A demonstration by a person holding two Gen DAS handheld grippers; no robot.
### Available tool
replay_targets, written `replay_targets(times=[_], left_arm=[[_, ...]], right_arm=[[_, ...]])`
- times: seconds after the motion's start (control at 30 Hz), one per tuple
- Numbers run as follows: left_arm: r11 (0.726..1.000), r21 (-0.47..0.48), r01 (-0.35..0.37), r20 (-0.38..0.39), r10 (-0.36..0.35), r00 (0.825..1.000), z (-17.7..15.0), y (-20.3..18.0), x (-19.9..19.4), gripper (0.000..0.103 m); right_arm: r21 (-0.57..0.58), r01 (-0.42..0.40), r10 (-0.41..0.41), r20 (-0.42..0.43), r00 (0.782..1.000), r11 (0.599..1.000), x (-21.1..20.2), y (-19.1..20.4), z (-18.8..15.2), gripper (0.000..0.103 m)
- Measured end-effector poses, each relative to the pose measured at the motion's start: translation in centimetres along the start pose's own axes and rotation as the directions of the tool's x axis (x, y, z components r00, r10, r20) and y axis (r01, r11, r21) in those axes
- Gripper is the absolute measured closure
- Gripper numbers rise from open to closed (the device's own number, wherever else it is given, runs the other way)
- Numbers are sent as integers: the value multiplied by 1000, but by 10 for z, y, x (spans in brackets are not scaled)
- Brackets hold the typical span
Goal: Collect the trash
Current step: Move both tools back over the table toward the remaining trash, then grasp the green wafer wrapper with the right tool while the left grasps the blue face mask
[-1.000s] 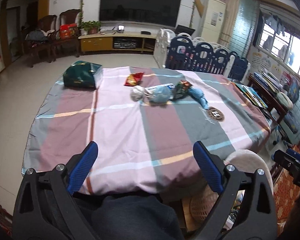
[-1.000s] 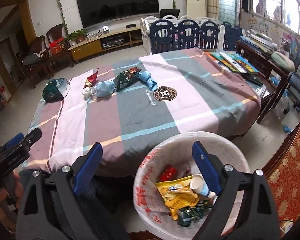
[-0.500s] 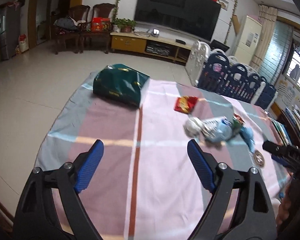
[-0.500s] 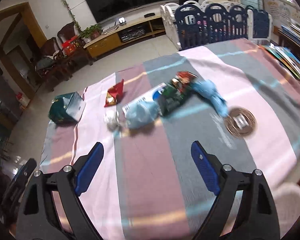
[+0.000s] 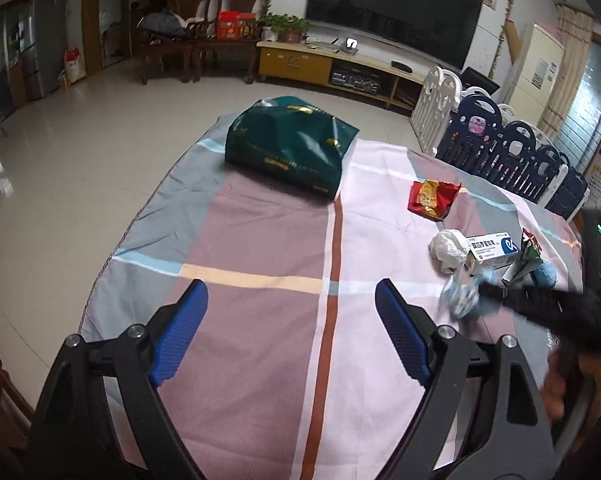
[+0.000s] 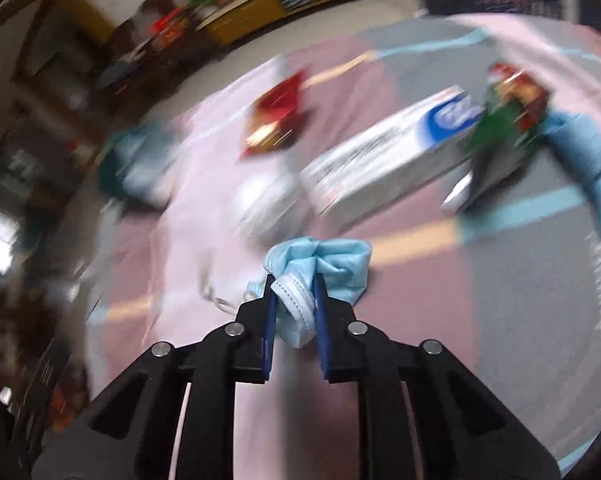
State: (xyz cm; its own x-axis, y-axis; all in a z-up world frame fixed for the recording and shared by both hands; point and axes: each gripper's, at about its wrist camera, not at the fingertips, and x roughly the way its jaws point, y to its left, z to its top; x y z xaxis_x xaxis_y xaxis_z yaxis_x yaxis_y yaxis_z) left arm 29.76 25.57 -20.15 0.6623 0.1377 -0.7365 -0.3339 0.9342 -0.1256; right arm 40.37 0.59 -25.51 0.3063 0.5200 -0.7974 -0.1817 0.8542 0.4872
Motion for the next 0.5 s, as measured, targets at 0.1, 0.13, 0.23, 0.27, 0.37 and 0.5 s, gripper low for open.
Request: replay_targets(times=[0.1, 0.13, 0.23, 0.27, 0.37, 0.5], left_arm=[[1000, -2, -2, 2, 2, 1000, -2, 1, -3, 17], [1000, 7, -2, 1, 2, 1000, -3, -1, -4, 17], [999, 34, 10, -9, -10, 1000, -6, -6, -3, 17], [999, 45, 16, -13, -16, 1000, -7, -9, -2, 17], [997, 75, 34, -31, -32, 999, -9, -15, 1, 17], [989, 145, 27, -27, -24, 999, -13, -28, 2, 16]], right_arm=[[-119, -136, 125, -91, 988, 984, -21, 21, -22, 64], [-121, -123, 118, -45, 992, 985, -37, 17, -20, 35], [6, -23, 21, 166, 986, 1000, -78, -17, 5, 20], [83, 46, -63, 205, 977, 995, -84, -32, 16, 20], [252, 202, -261, 226, 939, 946, -80, -71, 46, 20], [224, 412, -450, 161, 878, 883, -43, -85, 74, 23]])
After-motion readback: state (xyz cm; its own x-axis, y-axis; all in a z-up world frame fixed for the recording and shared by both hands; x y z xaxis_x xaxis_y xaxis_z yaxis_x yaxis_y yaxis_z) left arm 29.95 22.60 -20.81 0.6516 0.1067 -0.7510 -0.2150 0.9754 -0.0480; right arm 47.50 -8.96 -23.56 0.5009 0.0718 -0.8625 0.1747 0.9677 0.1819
